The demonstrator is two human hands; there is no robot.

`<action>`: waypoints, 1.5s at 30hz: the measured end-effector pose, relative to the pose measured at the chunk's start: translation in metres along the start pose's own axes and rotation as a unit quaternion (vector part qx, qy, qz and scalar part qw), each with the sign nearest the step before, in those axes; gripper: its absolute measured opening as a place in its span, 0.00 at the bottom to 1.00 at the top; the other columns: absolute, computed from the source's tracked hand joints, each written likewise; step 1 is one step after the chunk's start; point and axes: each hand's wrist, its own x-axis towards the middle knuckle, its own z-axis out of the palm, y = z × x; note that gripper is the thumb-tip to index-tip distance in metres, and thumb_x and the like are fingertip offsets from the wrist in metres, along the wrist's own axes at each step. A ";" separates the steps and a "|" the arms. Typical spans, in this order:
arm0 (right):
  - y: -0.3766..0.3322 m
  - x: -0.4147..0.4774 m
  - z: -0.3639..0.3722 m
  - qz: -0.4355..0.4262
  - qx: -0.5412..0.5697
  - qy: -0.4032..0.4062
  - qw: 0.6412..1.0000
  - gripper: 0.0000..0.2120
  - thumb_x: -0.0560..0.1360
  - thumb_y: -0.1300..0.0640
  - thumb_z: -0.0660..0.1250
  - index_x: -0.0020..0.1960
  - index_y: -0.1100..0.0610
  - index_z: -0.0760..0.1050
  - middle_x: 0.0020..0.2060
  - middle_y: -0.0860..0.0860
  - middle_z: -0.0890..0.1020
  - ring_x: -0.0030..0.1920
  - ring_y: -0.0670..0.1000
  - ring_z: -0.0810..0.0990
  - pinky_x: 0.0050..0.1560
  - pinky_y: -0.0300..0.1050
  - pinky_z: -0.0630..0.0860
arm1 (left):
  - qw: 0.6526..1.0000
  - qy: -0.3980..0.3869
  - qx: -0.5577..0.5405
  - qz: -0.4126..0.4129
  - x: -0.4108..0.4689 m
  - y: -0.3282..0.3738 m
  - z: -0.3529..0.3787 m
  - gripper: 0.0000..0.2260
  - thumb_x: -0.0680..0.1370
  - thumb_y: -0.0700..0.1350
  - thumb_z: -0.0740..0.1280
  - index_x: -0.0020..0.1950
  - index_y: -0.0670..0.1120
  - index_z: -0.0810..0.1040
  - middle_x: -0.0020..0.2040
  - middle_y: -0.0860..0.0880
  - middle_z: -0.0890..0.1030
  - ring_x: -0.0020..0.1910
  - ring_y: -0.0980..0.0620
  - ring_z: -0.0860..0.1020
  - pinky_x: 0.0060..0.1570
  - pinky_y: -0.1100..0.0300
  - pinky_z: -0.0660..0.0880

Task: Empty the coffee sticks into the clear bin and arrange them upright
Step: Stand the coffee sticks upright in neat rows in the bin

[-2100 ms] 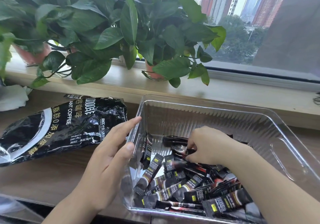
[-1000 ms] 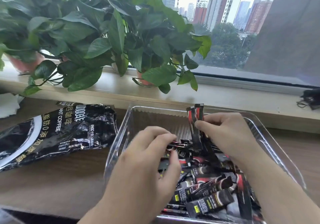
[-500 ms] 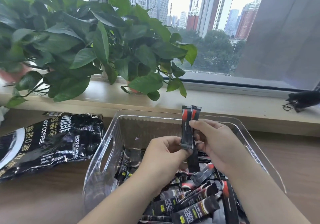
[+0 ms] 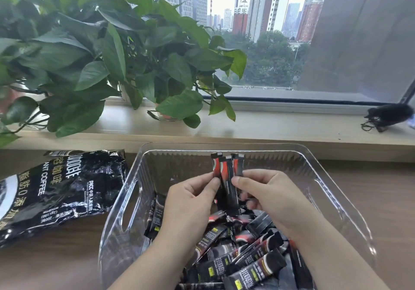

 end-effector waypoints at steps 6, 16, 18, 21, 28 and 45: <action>0.000 -0.005 0.002 -0.034 0.001 0.006 0.999 0.07 0.77 0.59 0.72 0.44 0.53 0.88 0.31 0.48 0.84 0.31 0.43 0.78 0.35 0.38 0.77 | 0.997 -0.055 -0.045 -0.001 -0.005 0.000 0.001 0.08 0.78 0.39 0.69 0.53 0.47 0.86 0.47 0.45 0.87 0.49 0.46 0.85 0.52 0.50 0.81; 0.009 -0.007 0.012 -0.106 -0.121 0.016 0.987 0.11 0.80 0.58 0.67 0.44 0.52 0.88 0.39 0.51 0.85 0.34 0.52 0.85 0.38 0.49 0.84 | 1.000 -0.020 0.011 -0.002 -0.004 -0.007 -0.003 0.10 0.72 0.38 0.76 0.52 0.45 0.86 0.45 0.49 0.87 0.49 0.53 0.85 0.55 0.55 0.80; 0.011 -0.006 0.014 -0.089 -0.121 -0.011 0.989 0.12 0.82 0.59 0.65 0.46 0.55 0.87 0.40 0.50 0.85 0.37 0.56 0.86 0.44 0.56 0.84 | 0.999 -0.002 0.038 0.000 -0.003 -0.008 -0.004 0.09 0.72 0.38 0.77 0.50 0.48 0.87 0.43 0.52 0.87 0.46 0.56 0.85 0.50 0.62 0.80; 0.011 -0.006 0.013 -0.062 -0.093 -0.025 0.993 0.11 0.81 0.60 0.66 0.48 0.55 0.87 0.40 0.53 0.87 0.40 0.55 0.87 0.46 0.49 0.85 | 0.998 0.010 0.059 -0.012 -0.003 -0.008 -0.005 0.08 0.71 0.40 0.77 0.49 0.49 0.87 0.41 0.54 0.87 0.45 0.58 0.85 0.44 0.68 0.78; 0.006 -0.006 0.006 0.005 -0.017 -0.017 1.000 0.03 0.72 0.60 0.76 0.40 0.59 0.87 0.39 0.58 0.87 0.40 0.54 0.87 0.42 0.42 0.84 | 0.997 -0.007 0.007 -0.079 -0.006 -0.002 -0.007 0.09 0.69 0.37 0.78 0.48 0.45 0.86 0.40 0.48 0.87 0.42 0.51 0.86 0.42 0.60 0.82; 0.001 -0.008 0.007 0.109 0.008 -0.109 0.988 0.02 0.72 0.64 0.75 0.42 0.63 0.85 0.42 0.61 0.87 0.42 0.54 0.87 0.42 0.38 0.82 | 0.990 -0.023 0.002 -0.136 -0.027 0.003 -0.023 0.12 0.67 0.37 0.79 0.49 0.41 0.85 0.42 0.42 0.86 0.44 0.46 0.86 0.46 0.54 0.82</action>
